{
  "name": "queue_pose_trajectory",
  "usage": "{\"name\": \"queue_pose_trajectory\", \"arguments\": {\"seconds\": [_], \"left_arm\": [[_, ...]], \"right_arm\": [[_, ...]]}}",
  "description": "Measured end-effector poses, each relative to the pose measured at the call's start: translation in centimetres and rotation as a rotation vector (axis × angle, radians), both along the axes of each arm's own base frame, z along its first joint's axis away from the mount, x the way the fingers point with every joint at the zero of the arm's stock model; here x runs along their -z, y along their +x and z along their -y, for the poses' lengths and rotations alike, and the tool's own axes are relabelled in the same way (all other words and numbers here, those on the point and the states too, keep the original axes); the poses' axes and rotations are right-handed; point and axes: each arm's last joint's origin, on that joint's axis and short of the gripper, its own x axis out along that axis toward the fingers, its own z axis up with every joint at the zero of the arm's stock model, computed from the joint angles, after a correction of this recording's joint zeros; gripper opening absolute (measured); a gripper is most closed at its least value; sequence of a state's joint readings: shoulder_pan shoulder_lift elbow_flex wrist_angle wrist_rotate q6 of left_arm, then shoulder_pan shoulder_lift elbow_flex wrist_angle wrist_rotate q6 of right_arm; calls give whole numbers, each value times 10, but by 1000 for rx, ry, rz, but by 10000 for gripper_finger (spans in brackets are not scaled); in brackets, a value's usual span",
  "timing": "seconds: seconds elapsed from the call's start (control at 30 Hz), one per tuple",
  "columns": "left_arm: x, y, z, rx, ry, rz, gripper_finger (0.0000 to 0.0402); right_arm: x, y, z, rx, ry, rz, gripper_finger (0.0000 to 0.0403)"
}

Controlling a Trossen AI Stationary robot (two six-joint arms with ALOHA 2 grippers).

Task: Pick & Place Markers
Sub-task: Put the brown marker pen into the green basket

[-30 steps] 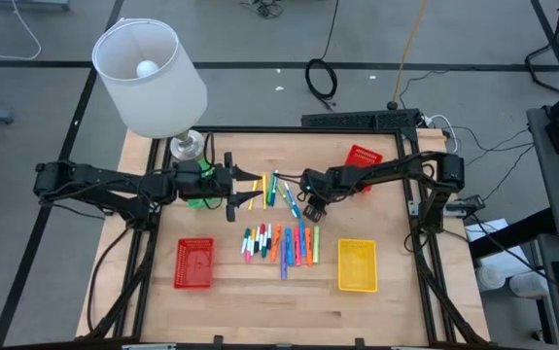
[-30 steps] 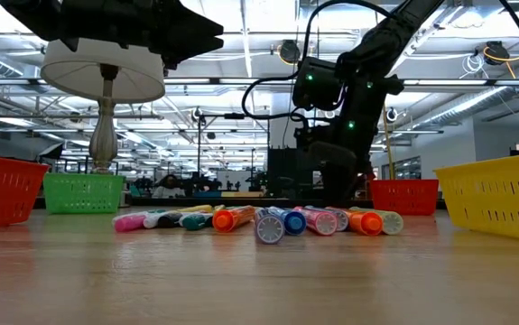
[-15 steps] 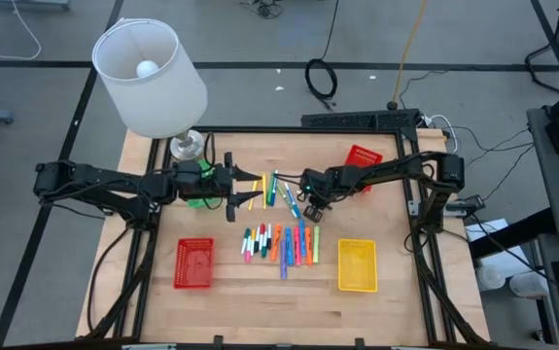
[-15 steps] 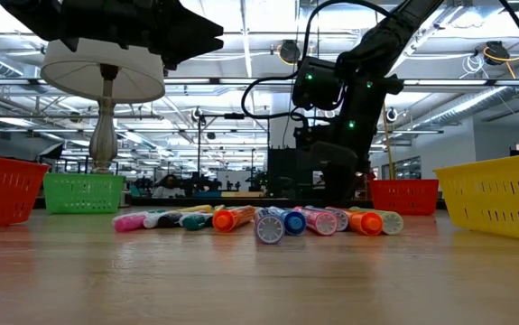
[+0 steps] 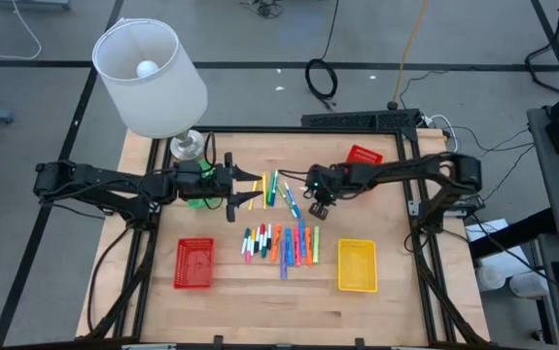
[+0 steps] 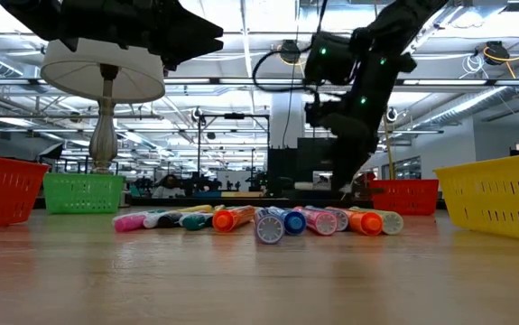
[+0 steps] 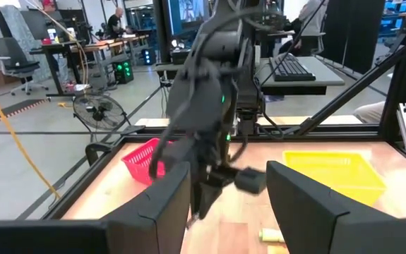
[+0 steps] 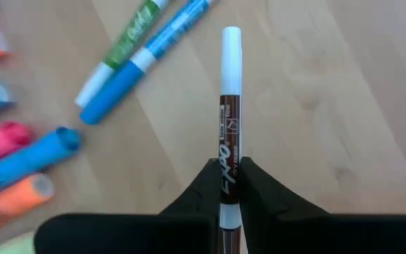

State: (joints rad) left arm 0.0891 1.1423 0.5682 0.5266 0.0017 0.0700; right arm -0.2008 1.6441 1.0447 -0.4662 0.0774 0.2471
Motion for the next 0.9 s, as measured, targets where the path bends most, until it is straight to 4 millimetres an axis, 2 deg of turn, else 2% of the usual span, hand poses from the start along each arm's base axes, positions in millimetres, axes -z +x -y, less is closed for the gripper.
{"name": "queue_pose_trajectory", "arguments": {"seconds": [0.3, 0.53, 0.67, 0.9], "left_arm": [[0, 0, 0, 0, 0, 0, 191], [0, 0, 0, 0, 0, 0, 191], [0, 0, 0, 0, 0, 1, 191], [0, 0, 0, -1, 0, 1, 191]], "right_arm": [[-47, -13, -3, -16, -43, 175, 19], [-78, -15, -15, -87, -96, 354, 19], [-88, -9, -28, -174, -145, 456, 19], [-94, -4, -40, -251, -184, 517, 19]]}}
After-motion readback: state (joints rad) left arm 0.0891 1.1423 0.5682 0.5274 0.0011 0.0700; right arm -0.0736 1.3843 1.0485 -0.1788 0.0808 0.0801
